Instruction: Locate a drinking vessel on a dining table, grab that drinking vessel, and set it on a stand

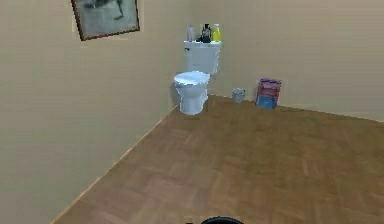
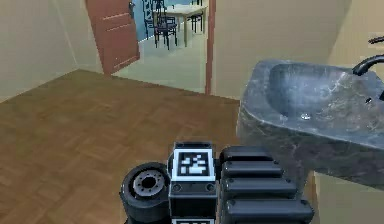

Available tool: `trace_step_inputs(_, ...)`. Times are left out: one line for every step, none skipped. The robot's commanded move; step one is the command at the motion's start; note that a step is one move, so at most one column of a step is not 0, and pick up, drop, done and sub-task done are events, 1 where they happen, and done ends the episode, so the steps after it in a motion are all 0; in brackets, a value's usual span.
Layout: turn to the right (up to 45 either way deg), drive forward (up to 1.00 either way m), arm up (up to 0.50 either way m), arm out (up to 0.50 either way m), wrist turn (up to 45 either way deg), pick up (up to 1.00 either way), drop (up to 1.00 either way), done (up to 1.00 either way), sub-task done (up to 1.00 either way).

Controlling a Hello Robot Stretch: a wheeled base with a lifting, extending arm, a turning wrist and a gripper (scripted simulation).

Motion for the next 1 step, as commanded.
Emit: trace_step_inputs(-42.0,0.0,0.0,0.0,0.0,0.0,0.0,0.0,0.0)
